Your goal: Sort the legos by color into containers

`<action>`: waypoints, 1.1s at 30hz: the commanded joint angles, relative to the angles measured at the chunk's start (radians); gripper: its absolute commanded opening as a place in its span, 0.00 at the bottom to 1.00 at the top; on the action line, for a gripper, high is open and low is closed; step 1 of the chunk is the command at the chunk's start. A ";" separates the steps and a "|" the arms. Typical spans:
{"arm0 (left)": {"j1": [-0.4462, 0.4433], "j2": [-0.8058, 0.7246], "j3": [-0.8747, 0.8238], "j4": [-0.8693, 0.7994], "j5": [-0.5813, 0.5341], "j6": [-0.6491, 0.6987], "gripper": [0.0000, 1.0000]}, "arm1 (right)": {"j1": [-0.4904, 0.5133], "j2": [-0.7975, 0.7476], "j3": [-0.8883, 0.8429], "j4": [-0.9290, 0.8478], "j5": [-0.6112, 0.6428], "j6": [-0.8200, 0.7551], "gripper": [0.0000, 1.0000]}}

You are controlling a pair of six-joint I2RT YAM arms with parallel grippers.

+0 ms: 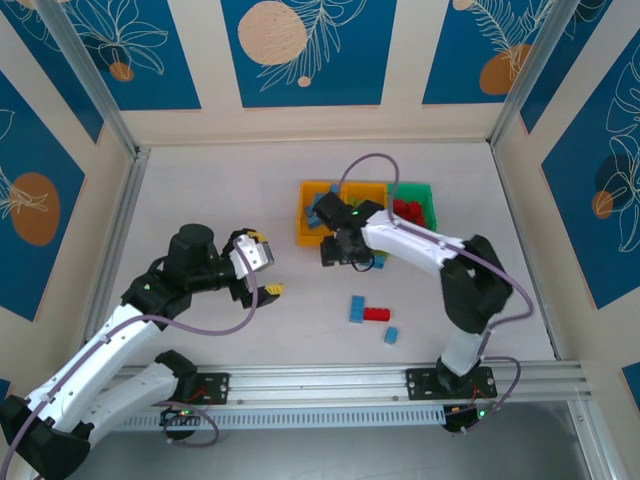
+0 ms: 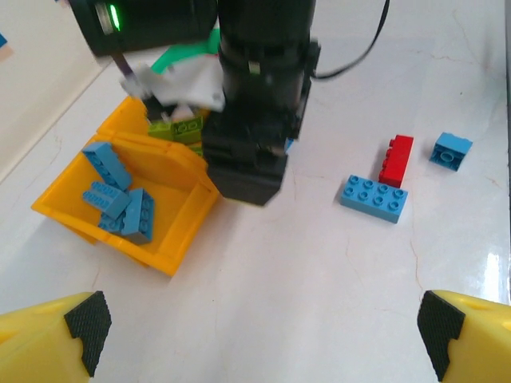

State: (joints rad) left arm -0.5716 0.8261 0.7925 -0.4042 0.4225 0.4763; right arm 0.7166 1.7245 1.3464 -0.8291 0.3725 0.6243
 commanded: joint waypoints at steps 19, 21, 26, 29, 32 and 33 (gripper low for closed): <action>-0.002 -0.039 -0.008 0.052 0.007 -0.130 1.00 | -0.287 0.119 0.323 -0.011 0.026 -0.047 0.97; -0.003 -0.026 -0.005 0.066 0.007 -0.127 1.00 | -0.285 0.040 0.239 0.001 0.012 -0.020 0.97; -0.003 0.014 0.007 0.098 0.018 -0.115 1.00 | -0.249 -0.214 -0.059 0.040 0.000 0.144 0.97; -0.003 0.031 0.007 0.122 0.018 -0.110 1.00 | -0.212 -0.319 -0.217 0.050 0.030 0.284 0.97; -0.003 0.053 0.011 0.136 0.025 -0.110 1.00 | -0.179 -0.352 -0.331 0.090 0.029 0.356 0.98; -0.002 0.060 0.013 0.136 0.029 -0.109 1.00 | -0.172 -0.339 -0.347 0.105 0.014 0.362 0.98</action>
State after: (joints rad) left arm -0.5716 0.8757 0.7959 -0.3080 0.4374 0.3653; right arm 0.5282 1.3689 1.0515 -0.7696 0.3893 0.8661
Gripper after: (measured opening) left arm 0.998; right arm 0.980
